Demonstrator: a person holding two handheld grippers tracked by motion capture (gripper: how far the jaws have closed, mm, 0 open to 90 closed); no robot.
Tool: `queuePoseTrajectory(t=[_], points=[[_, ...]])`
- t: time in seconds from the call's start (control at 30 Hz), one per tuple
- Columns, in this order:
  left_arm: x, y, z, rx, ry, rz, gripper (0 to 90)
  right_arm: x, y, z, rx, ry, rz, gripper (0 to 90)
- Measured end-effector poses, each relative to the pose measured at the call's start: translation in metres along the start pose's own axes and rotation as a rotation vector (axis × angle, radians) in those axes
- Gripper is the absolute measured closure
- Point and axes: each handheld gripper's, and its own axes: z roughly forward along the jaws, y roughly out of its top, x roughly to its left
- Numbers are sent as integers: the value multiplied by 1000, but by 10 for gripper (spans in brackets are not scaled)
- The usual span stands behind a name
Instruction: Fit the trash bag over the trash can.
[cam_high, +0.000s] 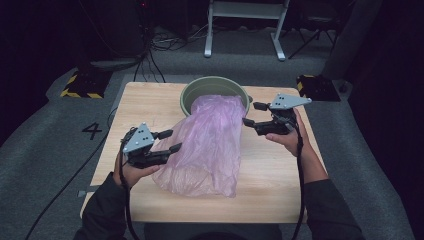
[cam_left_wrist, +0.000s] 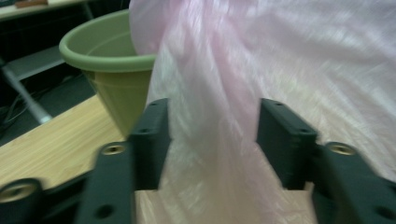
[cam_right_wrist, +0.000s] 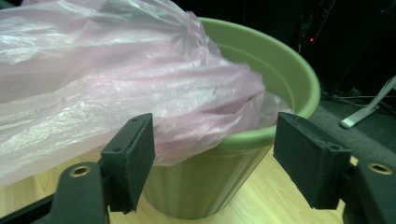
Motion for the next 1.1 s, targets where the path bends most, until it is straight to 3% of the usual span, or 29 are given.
queuePoseTrajectory(t=[0.07,0.3,0.37,0.4,0.47,0.57,0.67,0.83,0.9,1.03,1.1], points=[[-2,-2,-8,-5,-17,-14,318,0,-2,3,3,4,1,303],[-14,-13,-10,51,-85,-15,207,4,0,15,21,3,-8,410],[-16,-17,-5,79,-56,-7,186,3,1,17,21,9,-8,475],[-15,-19,-1,103,-46,-8,186,2,2,18,24,12,-7,565],[-10,-25,6,123,-35,-27,191,0,3,20,26,19,2,621],[-4,-31,16,139,-19,-33,257,0,6,21,40,16,-15,747],[-2,-32,26,160,-6,-13,431,1,9,21,38,18,-37,867],[-3,-28,33,143,21,45,790,2,20,24,23,26,-51,897],[-3,-24,33,131,23,56,852,2,26,26,16,24,-51,898],[-5,-18,29,99,20,60,865,-4,38,34,19,9,-40,899],[-6,-15,25,76,21,57,719,-7,43,41,32,-4,-28,899]])
